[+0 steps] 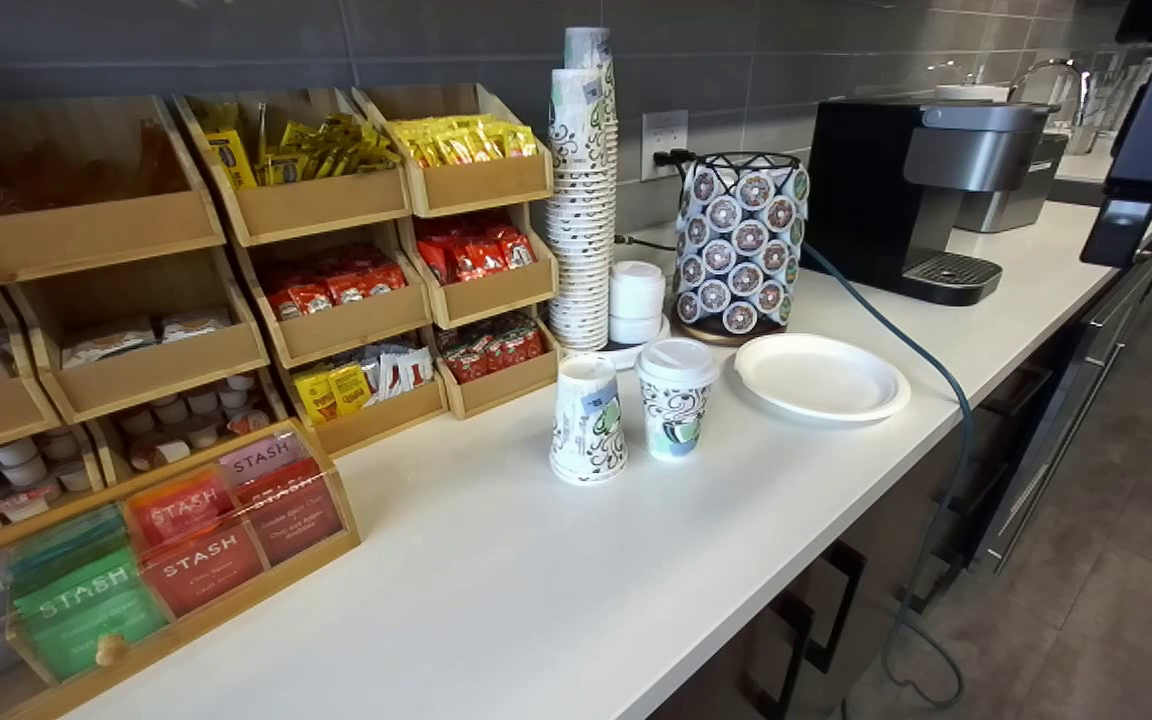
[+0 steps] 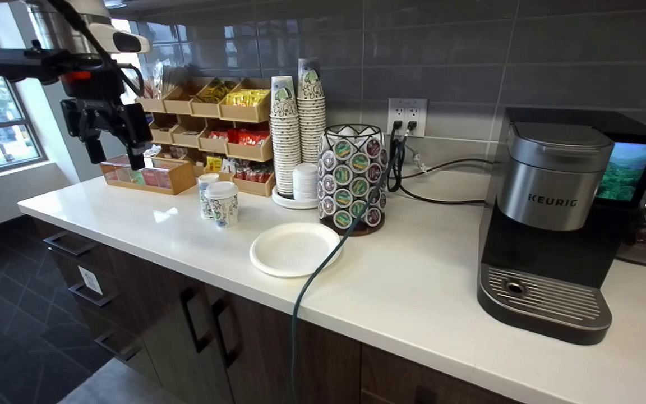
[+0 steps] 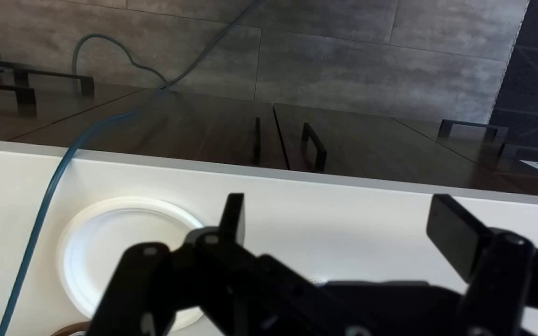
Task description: Put two yellow sachets on the plate
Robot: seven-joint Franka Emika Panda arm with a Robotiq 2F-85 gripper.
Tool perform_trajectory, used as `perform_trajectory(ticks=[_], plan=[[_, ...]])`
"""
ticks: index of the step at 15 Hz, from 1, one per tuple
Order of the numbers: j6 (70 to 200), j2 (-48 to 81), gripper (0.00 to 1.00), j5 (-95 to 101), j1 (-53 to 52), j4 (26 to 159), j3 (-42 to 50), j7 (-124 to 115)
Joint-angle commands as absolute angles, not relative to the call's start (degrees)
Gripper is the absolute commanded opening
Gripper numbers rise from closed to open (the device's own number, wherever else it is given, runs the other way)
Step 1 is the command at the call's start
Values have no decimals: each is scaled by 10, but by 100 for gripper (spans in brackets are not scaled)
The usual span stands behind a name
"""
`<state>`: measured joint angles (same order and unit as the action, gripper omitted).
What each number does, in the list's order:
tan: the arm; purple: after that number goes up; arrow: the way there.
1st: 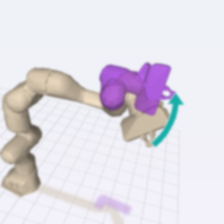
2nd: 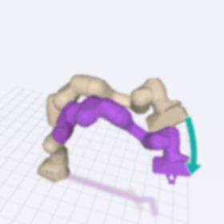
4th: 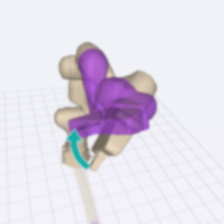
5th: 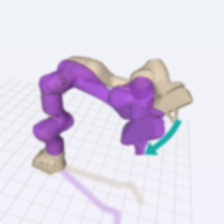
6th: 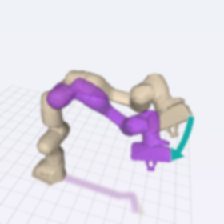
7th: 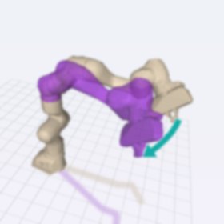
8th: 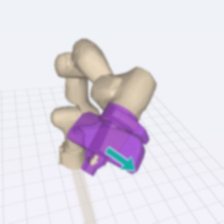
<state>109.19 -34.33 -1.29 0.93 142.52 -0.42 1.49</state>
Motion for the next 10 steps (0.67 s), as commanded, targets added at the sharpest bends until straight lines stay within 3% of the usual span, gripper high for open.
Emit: perform_trajectory(ticks=[1,10], plan=[[1090,-343,100,-11,5,1424,-1,13],[1220,-231,100,-36,-45,1352,-86,-63]])
